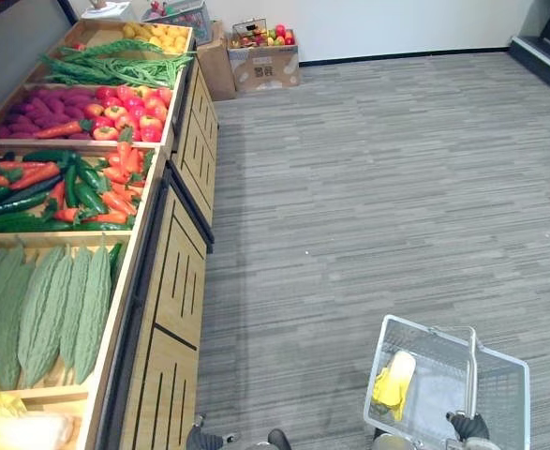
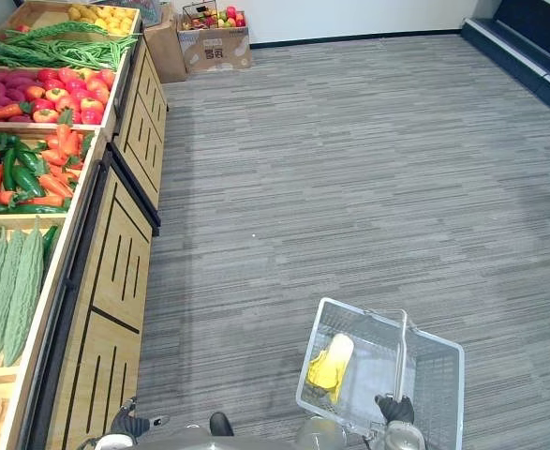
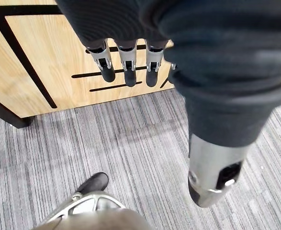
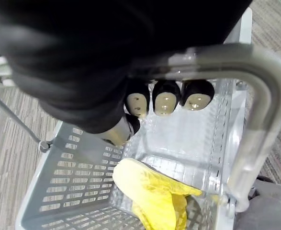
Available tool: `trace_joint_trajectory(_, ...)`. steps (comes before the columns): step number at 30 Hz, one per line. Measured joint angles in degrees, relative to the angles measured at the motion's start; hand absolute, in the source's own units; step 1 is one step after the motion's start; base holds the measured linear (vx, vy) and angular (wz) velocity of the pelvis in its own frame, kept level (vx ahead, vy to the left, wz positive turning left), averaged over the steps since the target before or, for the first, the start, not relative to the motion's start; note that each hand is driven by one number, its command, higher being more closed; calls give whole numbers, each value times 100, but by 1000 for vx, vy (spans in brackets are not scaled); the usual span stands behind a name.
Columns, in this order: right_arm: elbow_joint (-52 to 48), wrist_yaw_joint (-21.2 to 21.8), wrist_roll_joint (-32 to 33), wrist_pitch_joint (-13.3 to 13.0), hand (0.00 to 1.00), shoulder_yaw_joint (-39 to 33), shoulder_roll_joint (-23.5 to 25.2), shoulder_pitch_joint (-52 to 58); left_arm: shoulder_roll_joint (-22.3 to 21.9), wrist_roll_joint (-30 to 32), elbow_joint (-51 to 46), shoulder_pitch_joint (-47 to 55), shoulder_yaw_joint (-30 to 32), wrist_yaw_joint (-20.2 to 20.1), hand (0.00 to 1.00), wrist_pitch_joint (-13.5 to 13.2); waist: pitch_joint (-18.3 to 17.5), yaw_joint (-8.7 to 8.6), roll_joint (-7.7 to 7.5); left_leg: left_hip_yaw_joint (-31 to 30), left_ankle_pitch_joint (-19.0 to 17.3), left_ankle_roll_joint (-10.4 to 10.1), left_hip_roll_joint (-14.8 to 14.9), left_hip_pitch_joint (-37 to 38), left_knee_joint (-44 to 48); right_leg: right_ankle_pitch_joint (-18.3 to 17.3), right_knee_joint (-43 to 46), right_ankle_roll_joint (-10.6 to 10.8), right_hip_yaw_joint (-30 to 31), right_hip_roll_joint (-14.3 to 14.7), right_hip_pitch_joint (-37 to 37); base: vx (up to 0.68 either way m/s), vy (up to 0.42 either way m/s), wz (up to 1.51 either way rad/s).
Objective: Pick vegetable in the basket
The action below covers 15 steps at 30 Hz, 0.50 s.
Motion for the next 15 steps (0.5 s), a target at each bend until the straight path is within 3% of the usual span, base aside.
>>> trace_joint_trajectory(7,80,47,136,18,100,-14,43,-4,12,0,-1,-5,-49,-56,0,-4,-38,-3,-19,36,-4,6,24,41,-103,13,-128,21,-1,92,13,58,-10,-5)
trace_joint_trajectory(8,356,137,243,37,100,-131,44,96,-3,-3,59,169,-106,-62,0,-10,-339,-5,-50,-39,81,-41,40,281,-384,72,-462,109,-133,248,309,0,0,0)
trace_joint_trajectory(15,360,137,286,39,100,-144,44,108,-13,-72,59,171,-104,-73,0,-10,-344,10,-43,-133,87,-35,32,259,-378,72,-462,110,-232,240,335,0,0,5)
